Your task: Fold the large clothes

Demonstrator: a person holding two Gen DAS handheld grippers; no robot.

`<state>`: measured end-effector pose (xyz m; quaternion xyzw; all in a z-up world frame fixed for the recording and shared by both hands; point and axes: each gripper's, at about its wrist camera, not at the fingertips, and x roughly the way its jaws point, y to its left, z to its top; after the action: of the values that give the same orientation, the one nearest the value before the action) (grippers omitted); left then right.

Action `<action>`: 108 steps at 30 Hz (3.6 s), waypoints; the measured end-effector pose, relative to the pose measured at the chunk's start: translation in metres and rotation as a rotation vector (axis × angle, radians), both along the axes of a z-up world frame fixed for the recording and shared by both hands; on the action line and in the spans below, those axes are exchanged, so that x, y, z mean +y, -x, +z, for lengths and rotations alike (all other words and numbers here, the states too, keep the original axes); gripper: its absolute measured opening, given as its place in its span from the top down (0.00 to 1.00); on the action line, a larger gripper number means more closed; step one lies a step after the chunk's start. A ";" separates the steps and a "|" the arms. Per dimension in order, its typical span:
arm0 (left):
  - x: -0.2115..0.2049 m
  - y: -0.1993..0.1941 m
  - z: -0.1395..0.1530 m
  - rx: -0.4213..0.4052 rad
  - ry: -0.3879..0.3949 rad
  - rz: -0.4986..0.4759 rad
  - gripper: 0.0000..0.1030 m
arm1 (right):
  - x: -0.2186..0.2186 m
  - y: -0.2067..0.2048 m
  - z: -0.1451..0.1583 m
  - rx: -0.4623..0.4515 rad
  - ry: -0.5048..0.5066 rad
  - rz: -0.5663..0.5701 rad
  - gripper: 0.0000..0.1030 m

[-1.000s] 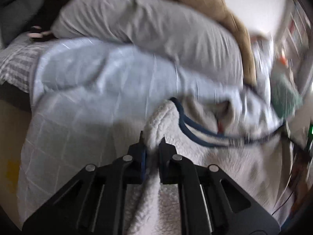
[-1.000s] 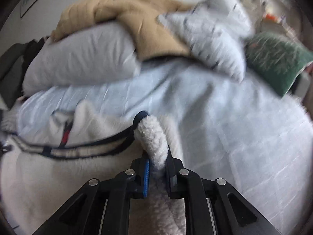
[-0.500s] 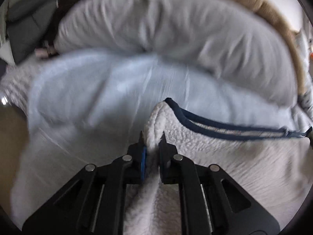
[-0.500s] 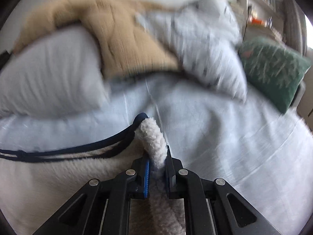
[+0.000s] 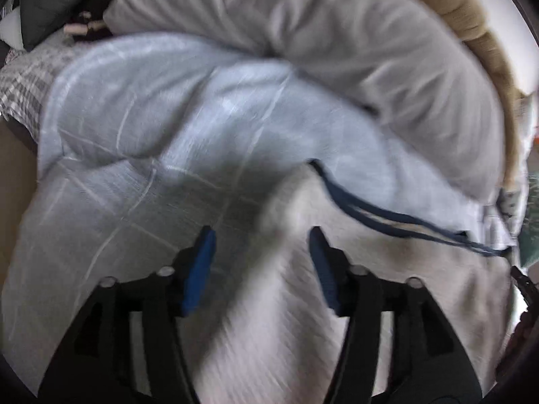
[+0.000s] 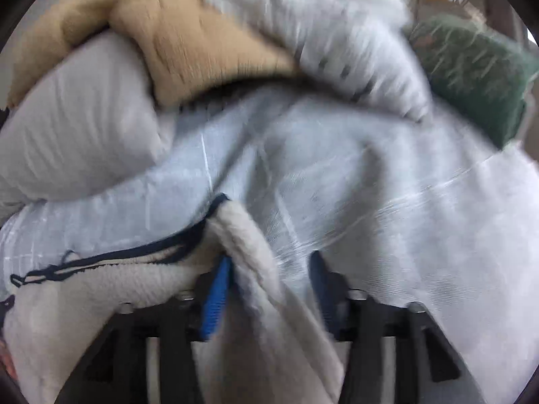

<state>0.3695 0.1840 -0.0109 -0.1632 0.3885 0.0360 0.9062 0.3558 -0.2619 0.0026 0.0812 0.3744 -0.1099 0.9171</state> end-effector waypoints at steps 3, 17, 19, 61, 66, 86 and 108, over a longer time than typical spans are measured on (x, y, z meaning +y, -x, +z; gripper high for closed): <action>-0.031 0.039 0.029 -0.066 -0.001 -0.044 0.27 | 0.028 0.032 0.019 -0.011 0.015 0.069 0.43; -0.099 0.112 -0.025 0.000 -0.028 -0.235 0.24 | 0.139 0.108 -0.041 0.120 0.033 0.326 0.37; -0.093 0.117 -0.018 0.020 -0.075 -0.212 0.25 | 0.126 0.113 -0.036 0.133 0.051 0.283 0.37; -0.001 0.196 -0.083 0.226 0.777 0.130 0.08 | 0.063 0.221 0.012 0.184 -0.190 0.045 0.22; 0.000 0.186 -0.092 0.175 0.782 0.169 0.09 | 0.080 0.215 0.009 0.171 -0.189 0.077 0.22; -0.027 0.202 -0.005 -0.138 0.455 0.175 0.61 | 0.192 0.198 0.017 0.013 -0.094 0.425 0.45; -0.243 0.208 0.092 -0.369 0.019 -0.432 0.63 | 0.043 0.186 0.010 0.087 -0.465 0.328 0.50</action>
<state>0.1611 -0.0586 0.0814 -0.0889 0.2433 -0.1917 0.9467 0.1694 -0.2187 0.0127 0.2230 0.4368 0.1255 0.8624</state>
